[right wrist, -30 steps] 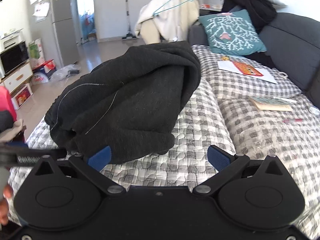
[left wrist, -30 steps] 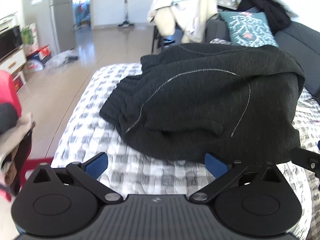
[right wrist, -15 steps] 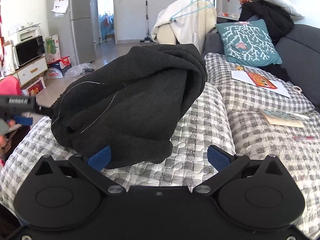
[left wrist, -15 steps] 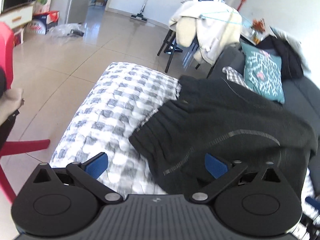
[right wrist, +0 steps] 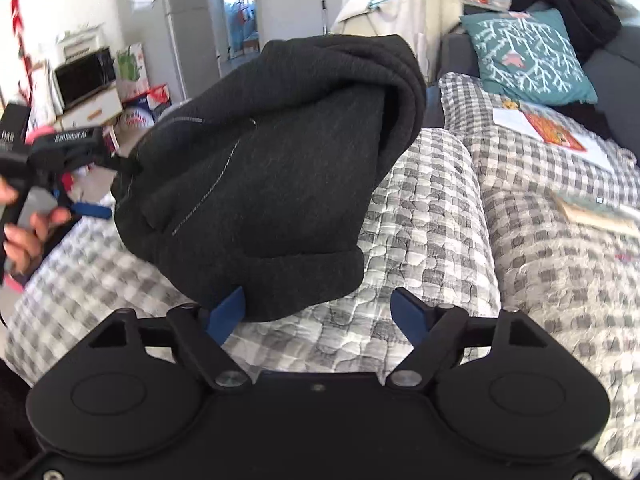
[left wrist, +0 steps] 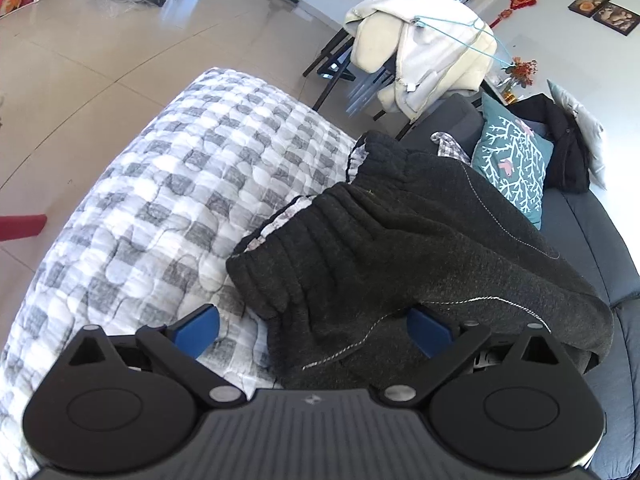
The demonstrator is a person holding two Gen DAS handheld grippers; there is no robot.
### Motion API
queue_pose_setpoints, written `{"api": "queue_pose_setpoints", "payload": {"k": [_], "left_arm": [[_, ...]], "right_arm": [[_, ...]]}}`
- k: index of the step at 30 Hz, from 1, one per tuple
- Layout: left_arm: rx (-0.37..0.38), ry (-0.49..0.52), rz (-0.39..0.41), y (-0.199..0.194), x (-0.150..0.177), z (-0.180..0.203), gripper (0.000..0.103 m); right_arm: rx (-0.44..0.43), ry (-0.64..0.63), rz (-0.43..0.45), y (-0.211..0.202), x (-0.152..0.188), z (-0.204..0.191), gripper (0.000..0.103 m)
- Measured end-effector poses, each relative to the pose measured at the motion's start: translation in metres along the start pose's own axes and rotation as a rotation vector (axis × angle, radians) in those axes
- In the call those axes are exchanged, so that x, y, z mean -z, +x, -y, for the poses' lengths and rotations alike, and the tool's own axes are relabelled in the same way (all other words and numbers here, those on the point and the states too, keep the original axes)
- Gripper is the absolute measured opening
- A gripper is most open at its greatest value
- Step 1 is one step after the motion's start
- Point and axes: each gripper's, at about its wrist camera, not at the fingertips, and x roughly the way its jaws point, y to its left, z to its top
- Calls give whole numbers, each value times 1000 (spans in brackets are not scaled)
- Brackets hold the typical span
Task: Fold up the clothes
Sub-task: 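Grasp the cardigan edge with the left tool while the right tool grasps another edge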
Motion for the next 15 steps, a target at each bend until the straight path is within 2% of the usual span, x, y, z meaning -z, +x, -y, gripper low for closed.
{"api": "queue_pose_setpoints", "payload": {"k": [1,3,4,6,8,11,13,15], "left_arm": [[12,-5,-1,4,2,2,97],[38,-20,-3,10,6,6,86],[59,-33,-10,12,8,4,73],[73,-55,-31,16,9,0,58],[77,-60,-31,18,9,-1,36],[77,-88,5,12,10,-1,20],[67,-92,41,2,10,1,16],[45,-61,108,-16,11,10,13]], "right_arm": [[5,-15,-3,2,1,0,81],[2,0,-19,8,1,3,81],[-16,45,-33,11,0,9,81],[-46,112,-45,16,-2,18,81],[-73,162,-45,21,-3,27,81],[-92,193,-37,29,-3,31,77],[-112,214,-24,32,-4,31,51],[-117,238,19,28,-8,30,38]]}}
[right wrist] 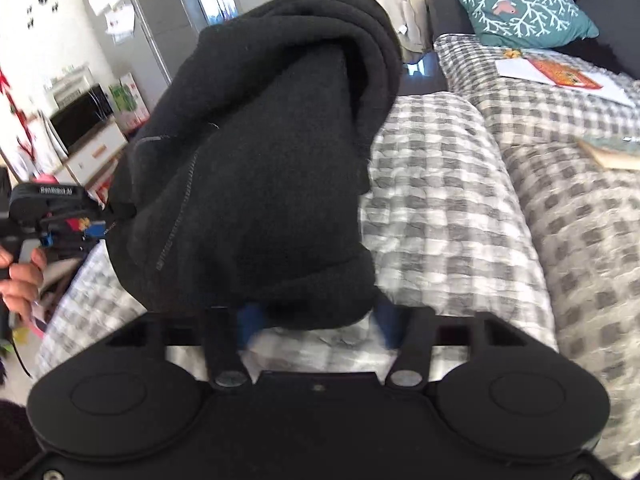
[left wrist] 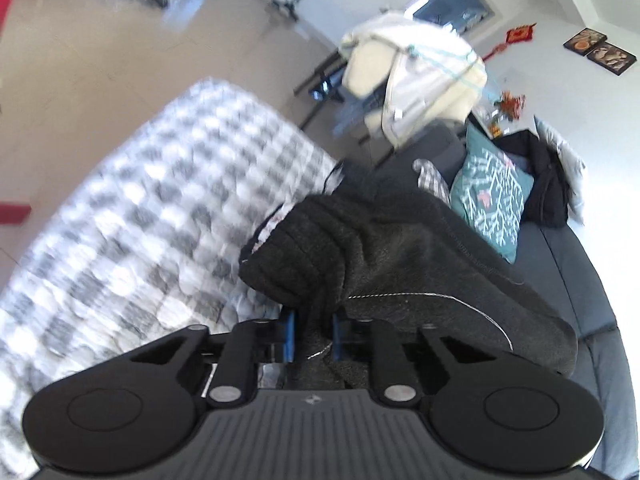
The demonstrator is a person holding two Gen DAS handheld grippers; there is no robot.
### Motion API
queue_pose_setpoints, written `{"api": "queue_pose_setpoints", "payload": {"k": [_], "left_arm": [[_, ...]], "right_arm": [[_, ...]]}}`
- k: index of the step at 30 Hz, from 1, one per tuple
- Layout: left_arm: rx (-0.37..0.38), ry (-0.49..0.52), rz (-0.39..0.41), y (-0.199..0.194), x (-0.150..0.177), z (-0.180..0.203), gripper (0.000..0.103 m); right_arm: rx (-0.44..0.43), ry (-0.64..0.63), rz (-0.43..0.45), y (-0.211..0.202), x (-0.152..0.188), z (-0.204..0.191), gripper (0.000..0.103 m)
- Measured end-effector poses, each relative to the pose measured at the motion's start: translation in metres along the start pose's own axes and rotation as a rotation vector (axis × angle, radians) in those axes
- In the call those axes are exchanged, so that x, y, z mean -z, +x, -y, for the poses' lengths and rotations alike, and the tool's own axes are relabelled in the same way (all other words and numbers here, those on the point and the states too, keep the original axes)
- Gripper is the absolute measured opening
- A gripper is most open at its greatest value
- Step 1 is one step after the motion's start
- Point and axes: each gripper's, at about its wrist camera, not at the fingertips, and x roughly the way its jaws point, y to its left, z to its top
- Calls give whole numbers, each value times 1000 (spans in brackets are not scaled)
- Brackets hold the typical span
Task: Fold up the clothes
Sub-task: 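Grasp the cardigan edge with the left tool while the right tool grasps another edge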
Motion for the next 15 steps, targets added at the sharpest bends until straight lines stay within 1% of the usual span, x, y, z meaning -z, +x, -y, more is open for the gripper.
{"api": "queue_pose_setpoints", "payload": {"k": [1,2,4,8,9,10,12,14,15], "left_arm": [[-5,12,20,-6,0,3,12],[-15,40,63,-16,1,9,11],[-32,104,160,-38,5,21,10],[-33,167,288,-71,13,30,10],[-36,175,307,-76,15,29,10],[-43,181,323,-80,17,28,10],[-70,197,352,-88,20,25,10],[-106,199,369,-92,21,17,10],[-125,195,372,-94,22,12,10]], "right_arm": [[-5,8,26,-3,-2,-1,28],[-9,7,63,-9,-6,-4,26],[-18,9,126,-21,-12,-7,23],[-55,2,277,-52,-26,-21,18],[-57,-6,290,-55,-27,-24,18],[-58,-29,310,-60,-30,-29,19],[-60,-65,304,-61,-32,-37,22],[-52,-115,274,-57,-31,-45,36],[-45,-143,257,-53,-29,-49,40]]}}
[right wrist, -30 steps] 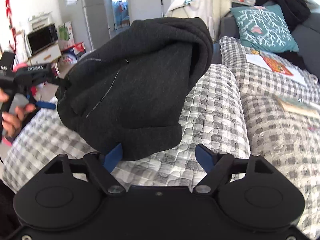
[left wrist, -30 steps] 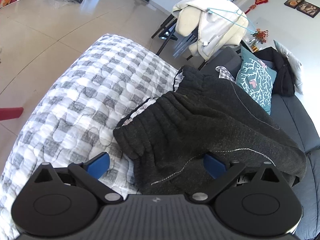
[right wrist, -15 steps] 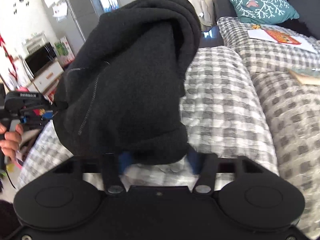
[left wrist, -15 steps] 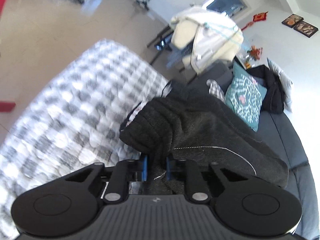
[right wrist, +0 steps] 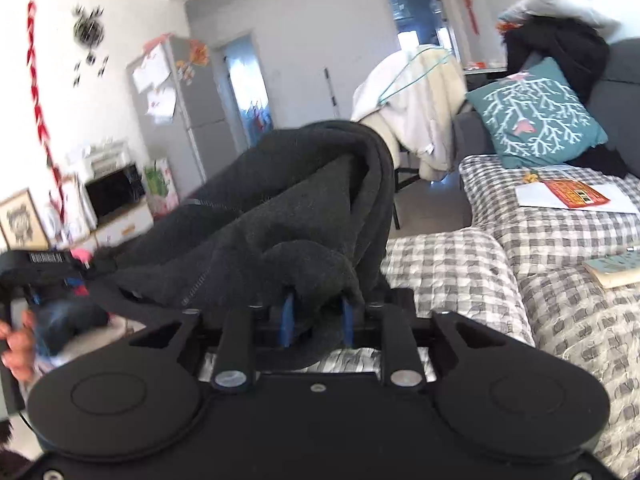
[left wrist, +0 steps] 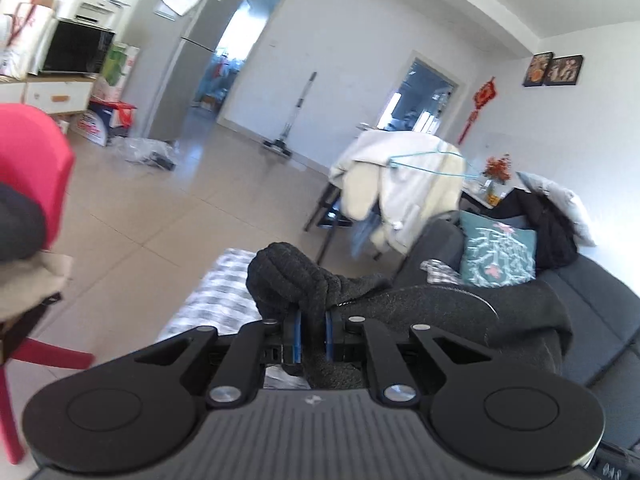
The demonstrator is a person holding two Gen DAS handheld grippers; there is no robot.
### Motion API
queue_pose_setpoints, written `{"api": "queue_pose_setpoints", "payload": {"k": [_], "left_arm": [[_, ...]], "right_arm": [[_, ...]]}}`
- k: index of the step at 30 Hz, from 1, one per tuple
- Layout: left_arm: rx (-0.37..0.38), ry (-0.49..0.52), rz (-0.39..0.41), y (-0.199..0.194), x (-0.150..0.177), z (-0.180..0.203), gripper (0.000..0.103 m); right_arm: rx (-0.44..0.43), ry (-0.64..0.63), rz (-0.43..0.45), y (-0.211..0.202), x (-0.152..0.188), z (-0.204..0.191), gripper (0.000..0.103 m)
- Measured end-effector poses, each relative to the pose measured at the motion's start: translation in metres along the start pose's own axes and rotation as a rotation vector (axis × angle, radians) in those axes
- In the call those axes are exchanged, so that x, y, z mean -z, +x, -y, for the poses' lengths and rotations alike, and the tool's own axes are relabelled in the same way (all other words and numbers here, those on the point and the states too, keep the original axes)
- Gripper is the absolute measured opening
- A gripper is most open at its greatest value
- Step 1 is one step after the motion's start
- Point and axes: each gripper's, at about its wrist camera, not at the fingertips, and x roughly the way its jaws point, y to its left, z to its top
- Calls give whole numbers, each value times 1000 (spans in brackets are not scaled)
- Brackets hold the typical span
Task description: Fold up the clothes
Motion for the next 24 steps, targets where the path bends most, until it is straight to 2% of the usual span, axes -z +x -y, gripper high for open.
{"api": "queue_pose_setpoints", "payload": {"k": [3,5,8,13,16,19,20,21,23,24], "left_arm": [[-80,19,13,-1,2,-9,9],[-128,57,36,-6,4,-10,9],[-166,91,57,-9,3,-12,9],[-199,102,26,-7,3,-17,9],[-217,154,-88,5,0,-16,11],[-156,208,-246,7,3,-23,22],[-132,221,-284,5,3,-25,32],[-107,226,-296,1,2,-28,39],[-67,209,-284,-5,0,-32,67],[-50,200,-271,-8,-2,-34,71]], "right_arm": [[-12,-73,-59,8,7,-11,50],[-29,-121,-114,17,16,-19,62],[-60,-194,-177,29,29,-29,69],[-80,-312,-285,35,49,-45,72],[-84,-280,-311,32,44,-34,72],[-62,-211,-291,21,36,-16,72],[-34,-193,-279,17,34,-9,73],[-11,-181,-272,13,34,-4,73],[41,-138,-273,9,32,12,73],[62,-116,-278,9,31,19,73]]}}
